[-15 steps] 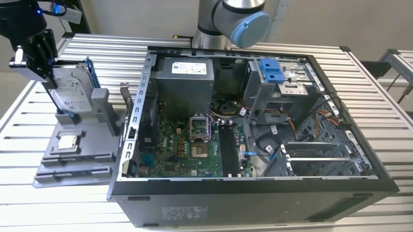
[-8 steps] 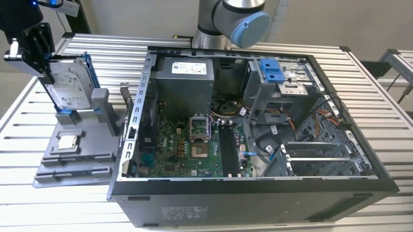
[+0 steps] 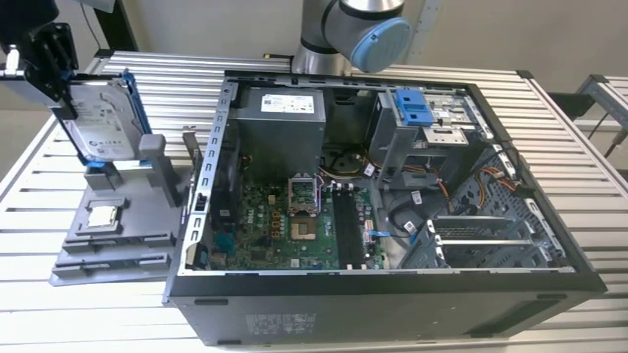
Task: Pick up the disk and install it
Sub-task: 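Pick up the disk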
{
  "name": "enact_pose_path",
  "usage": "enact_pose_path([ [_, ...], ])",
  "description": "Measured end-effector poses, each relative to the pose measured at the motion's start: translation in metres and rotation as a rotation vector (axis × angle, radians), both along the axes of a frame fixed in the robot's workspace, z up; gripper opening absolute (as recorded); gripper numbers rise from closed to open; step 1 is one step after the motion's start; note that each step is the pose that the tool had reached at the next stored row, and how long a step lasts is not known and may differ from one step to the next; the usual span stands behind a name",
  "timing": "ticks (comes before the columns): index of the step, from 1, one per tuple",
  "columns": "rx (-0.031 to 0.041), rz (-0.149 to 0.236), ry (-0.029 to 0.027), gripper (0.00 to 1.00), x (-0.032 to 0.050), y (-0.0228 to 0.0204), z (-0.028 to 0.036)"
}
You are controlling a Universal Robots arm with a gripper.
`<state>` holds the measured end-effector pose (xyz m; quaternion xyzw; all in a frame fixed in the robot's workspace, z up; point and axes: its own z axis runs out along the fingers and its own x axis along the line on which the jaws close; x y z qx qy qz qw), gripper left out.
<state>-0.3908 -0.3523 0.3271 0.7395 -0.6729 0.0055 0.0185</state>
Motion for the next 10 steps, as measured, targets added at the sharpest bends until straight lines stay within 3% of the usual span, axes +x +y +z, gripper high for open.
enact_pose_path([
  [10, 0.0001, 0.0, -0.0001, 0.0, 0.0, 0.0, 0.0184],
])
